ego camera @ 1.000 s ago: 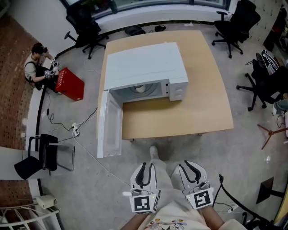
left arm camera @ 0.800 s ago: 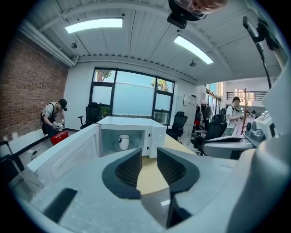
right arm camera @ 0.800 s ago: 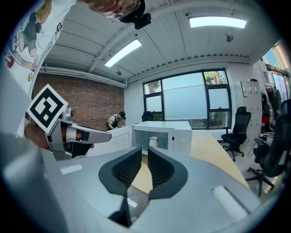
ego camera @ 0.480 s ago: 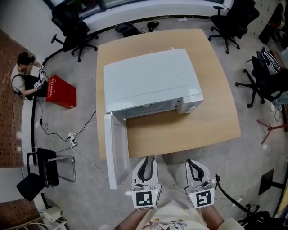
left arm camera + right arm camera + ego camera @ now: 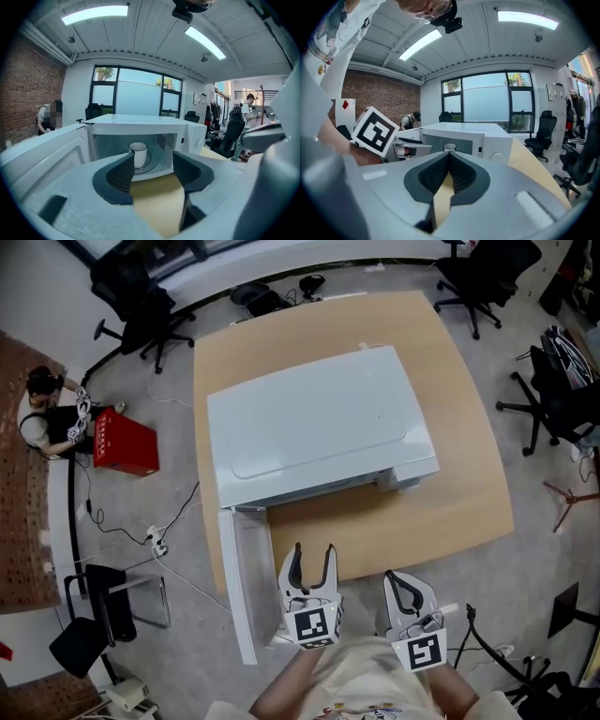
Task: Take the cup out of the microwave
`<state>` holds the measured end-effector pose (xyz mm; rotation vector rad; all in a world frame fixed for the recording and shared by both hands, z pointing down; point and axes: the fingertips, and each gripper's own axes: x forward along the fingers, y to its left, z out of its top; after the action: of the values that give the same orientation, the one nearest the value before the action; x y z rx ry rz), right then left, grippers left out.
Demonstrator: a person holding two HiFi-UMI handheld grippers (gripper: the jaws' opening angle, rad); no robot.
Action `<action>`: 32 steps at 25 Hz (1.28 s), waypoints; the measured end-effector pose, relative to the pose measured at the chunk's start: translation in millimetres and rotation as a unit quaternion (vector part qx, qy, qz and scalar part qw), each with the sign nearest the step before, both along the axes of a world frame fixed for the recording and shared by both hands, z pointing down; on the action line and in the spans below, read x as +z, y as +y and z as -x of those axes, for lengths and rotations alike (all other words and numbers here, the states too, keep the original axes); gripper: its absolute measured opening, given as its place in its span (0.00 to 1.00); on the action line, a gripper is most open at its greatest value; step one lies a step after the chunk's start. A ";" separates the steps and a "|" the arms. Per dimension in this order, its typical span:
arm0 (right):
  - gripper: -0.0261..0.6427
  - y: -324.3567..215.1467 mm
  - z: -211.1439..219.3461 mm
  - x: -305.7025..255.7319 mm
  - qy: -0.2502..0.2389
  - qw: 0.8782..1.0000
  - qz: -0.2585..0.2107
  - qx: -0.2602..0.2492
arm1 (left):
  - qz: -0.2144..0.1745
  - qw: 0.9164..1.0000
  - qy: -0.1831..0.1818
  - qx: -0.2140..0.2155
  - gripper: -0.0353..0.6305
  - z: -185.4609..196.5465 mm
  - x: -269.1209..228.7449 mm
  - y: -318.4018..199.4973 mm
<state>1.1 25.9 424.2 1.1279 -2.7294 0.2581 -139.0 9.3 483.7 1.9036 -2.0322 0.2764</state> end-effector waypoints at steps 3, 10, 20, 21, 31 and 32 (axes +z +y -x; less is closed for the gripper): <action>0.05 -7.5 3.4 5.0 -0.004 1.000 0.012 0.006 | 0.004 1.000 0.001 -0.016 0.49 11.3 26.4 -32.7; 0.05 -22.3 -2.8 10.7 0.001 0.999 0.034 0.034 | 0.007 0.998 -0.039 -0.050 0.62 35.5 72.2 -101.0; 0.05 -40.6 -13.3 29.0 0.032 0.997 0.062 0.043 | -0.004 0.996 -0.045 -0.080 0.70 63.8 108.7 -167.2; 0.05 -41.9 -13.7 29.7 0.034 0.996 0.063 0.044 | -0.002 0.996 -0.048 -0.081 0.70 66.7 110.9 -172.2; 0.05 -57.7 -16.6 34.6 0.054 0.995 0.068 0.052 | 0.008 0.994 -0.070 -0.086 0.64 83.6 121.0 -192.5; 0.05 -58.8 -16.7 34.5 0.055 0.995 0.067 0.053 | 0.009 0.994 -0.069 -0.085 0.63 83.3 121.8 -191.7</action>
<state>17.8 -32.9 458.8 1.2131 -2.5202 0.3776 -222.2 -182.4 605.5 1.7313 -2.2576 0.3903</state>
